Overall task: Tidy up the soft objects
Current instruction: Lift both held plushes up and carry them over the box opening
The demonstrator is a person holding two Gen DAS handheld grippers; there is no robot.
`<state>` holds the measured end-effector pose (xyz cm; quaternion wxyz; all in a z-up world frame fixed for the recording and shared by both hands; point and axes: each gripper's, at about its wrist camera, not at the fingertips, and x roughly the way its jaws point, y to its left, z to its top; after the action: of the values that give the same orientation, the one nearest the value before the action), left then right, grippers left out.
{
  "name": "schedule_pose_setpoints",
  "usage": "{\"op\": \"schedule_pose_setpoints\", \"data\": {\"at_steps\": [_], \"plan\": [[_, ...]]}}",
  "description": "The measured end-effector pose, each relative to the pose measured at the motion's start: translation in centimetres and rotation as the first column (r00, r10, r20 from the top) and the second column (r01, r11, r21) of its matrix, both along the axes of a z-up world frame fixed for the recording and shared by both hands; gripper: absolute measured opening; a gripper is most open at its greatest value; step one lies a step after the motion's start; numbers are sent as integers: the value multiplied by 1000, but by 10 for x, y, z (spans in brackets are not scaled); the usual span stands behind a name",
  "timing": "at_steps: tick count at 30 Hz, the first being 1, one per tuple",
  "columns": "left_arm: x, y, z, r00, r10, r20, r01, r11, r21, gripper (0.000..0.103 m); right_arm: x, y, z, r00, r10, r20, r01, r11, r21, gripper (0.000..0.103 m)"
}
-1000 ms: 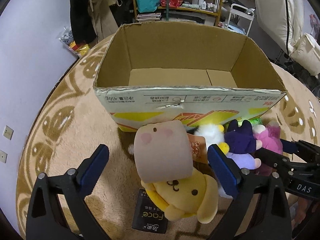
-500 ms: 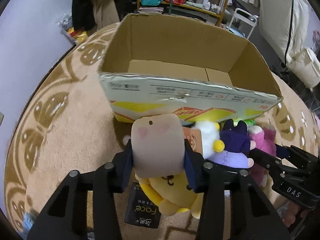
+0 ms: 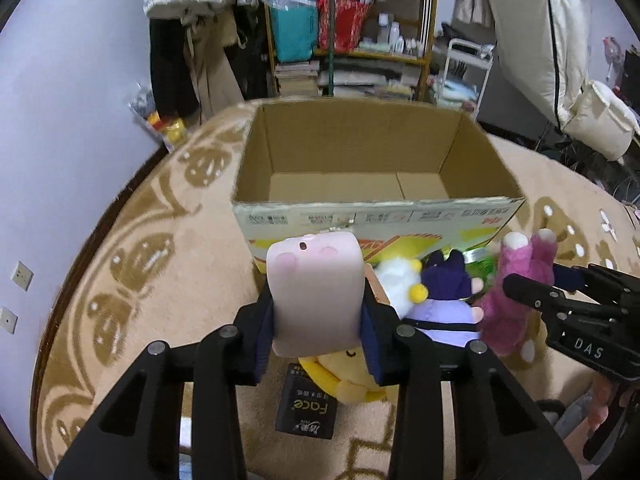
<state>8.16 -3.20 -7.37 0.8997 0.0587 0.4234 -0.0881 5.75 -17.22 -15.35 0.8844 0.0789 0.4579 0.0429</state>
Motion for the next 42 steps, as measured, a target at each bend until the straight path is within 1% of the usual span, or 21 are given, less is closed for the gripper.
{"op": "schedule_pose_setpoints", "data": {"at_steps": [3, 5, 7, 10, 13, 15, 18, 21, 24, 26, 28, 30, 33, 35, 37, 39, 42], "plan": [[-14, 4, 17, 998, 10, 66, -11, 1000, 7, 36, -13, -2, 13, 999, -17, 49, 16, 1000, 13, 49], [-26, 7, 29, 993, 17, 115, -18, 1000, 7, 36, -22, -2, 26, 995, -27, 96, 26, 1000, 5, 48], [-37, 8, 42, 987, 2, 159, -4, 1000, 7, 36, -31, -1, 42, 987, -31, 160, 31, 1000, 2, 48], [-54, 9, 65, 969, -2, 248, 1, 1000, 4, 36, -41, -1, 65, 968, -27, 249, 23, 1000, 19, 48], [-64, 10, 82, 948, 8, 318, -8, 1000, -1, 36, -49, 6, 89, 939, -13, 344, 17, 1000, -9, 48], [-65, 9, 92, 932, 17, 362, -21, 1000, 7, 36, -52, 11, 100, 920, 1, 391, 15, 999, -38, 48], [-61, 8, 105, 916, 34, 400, -38, 999, 3, 36, -49, 15, 114, 902, 18, 432, 16, 997, -75, 48], [-51, 7, 117, 904, 48, 425, -51, 999, -4, 36, -42, 15, 122, 890, 23, 455, 12, 997, -74, 48], [-38, 3, 130, 883, 53, 465, -64, 998, 8, 36, -32, 17, 130, 877, 30, 480, 14, 996, -87, 48], [-32, 1, 136, 874, 57, 483, -69, 998, 8, 36, -24, 15, 136, 867, 28, 498, 19, 996, -89, 48], [-22, 2, 141, 868, 67, 492, -71, 997, -12, 36, -16, 15, 141, 854, 22, 520, 23, 996, -81, 48], [-12, 3, 144, 871, 77, 485, -63, 997, -44, 36, -9, 14, 148, 838, 15, 545, 27, 997, -68, 49], [-1, 3, 140, 872, 90, 480, -68, 996, -63, 36, 0, 12, 153, 812, 9, 583, 34, 997, -63, 49], [6, 3, 133, 870, 95, 483, -80, 995, -51, 36, 5, 11, 155, 794, 9, 608, 37, 997, -62, 49], [11, 4, 124, 874, 91, 477, -86, 996, -33, 36, 10, 10, 155, 780, 6, 626, 41, 997, -62, 49], [19, 4, 112, 883, 92, 461, -90, 996, -26, 36, 13, 11, 151, 775, 4, 632, 45, 997, -62, 49], [28, 1, 97, 895, 79, 439, -83, 997, -11, 36, 20, 9, 144, 779, -3, 627, 54, 997, -63, 49]]}}
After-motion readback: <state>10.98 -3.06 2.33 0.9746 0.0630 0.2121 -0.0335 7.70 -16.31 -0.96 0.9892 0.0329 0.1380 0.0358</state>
